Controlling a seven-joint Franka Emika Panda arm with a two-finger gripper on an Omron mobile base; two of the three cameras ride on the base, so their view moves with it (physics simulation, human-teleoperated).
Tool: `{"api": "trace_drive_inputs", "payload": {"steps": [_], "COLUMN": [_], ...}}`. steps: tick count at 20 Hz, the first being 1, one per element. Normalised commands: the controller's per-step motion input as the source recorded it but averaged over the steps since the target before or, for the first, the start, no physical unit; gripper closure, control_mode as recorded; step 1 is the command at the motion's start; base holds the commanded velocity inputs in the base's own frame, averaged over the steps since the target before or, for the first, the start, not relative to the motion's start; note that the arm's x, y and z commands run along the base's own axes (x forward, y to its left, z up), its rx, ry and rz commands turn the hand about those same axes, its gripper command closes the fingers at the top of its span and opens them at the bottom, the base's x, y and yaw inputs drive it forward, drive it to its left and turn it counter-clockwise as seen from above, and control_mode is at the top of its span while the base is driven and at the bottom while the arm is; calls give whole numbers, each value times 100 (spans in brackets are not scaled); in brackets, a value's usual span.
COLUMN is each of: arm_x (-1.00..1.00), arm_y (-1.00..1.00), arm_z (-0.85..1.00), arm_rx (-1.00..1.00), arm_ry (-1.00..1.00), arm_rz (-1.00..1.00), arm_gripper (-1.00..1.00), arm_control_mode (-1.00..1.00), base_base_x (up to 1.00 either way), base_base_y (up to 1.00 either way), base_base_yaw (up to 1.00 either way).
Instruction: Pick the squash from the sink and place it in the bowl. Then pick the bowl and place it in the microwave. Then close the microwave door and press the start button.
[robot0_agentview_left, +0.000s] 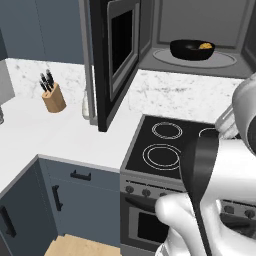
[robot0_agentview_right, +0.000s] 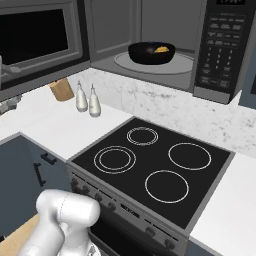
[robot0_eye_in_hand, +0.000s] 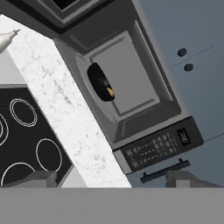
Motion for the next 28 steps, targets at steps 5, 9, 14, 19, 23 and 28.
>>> {"api": "trace_drive_inputs", "payload": {"steps": [5, 9, 14, 19, 23, 28], "arm_x": [-73, -51, -13, 2, 38, 55], "arm_y": [57, 65, 87, 85, 55, 48], "arm_z": [1, -1, 0, -2, -41, -62], "arm_rx": [18, 17, 6, -23, -24, -26], "arm_ry": [-4, -9, 0, 16, 23, 12], "arm_rz": [-4, -3, -4, 0, 1, 5], "arm_gripper": [-100, -100, -100, -100, -100, -100], "arm_control_mode": [-100, -100, -100, -100, -100, -100], "base_base_x": [0, 0, 0, 0, 0, 0], "base_base_y": [0, 0, 0, 0, 0, 0], "base_base_yaw": [0, 0, 0, 0, 0, 0]}}
